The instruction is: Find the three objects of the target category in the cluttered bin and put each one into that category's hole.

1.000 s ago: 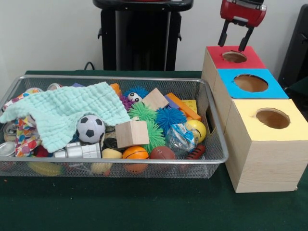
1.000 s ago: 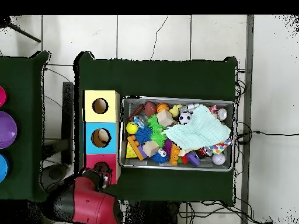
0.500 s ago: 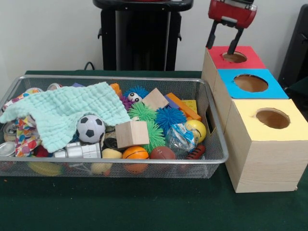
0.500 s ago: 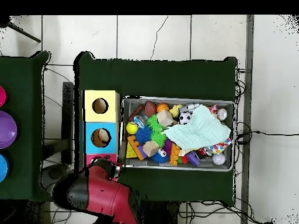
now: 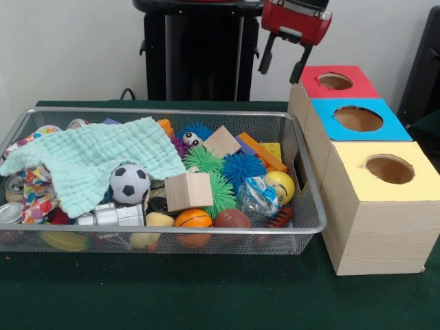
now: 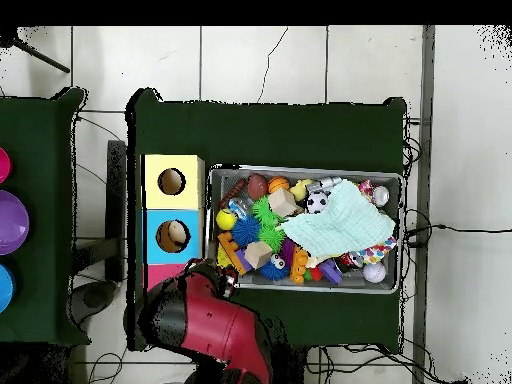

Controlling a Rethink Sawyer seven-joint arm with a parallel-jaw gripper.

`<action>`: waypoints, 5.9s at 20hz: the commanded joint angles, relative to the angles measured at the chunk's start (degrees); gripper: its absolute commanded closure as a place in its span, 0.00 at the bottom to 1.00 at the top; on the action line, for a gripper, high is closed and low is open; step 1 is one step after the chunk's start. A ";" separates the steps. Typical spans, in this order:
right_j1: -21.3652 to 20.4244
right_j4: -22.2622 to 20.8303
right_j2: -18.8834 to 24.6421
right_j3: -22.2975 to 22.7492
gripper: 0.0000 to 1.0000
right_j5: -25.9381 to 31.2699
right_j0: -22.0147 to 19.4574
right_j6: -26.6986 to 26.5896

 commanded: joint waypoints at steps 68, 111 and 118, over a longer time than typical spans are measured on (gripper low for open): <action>13.19 -36.00 33.05 -22.49 0.00 -4.61 -38.55 -1.22; 24.30 -38.27 32.27 -24.30 0.00 -17.32 -41.19 5.83; 21.40 -36.16 27.56 -22.90 0.00 -18.21 -38.78 8.62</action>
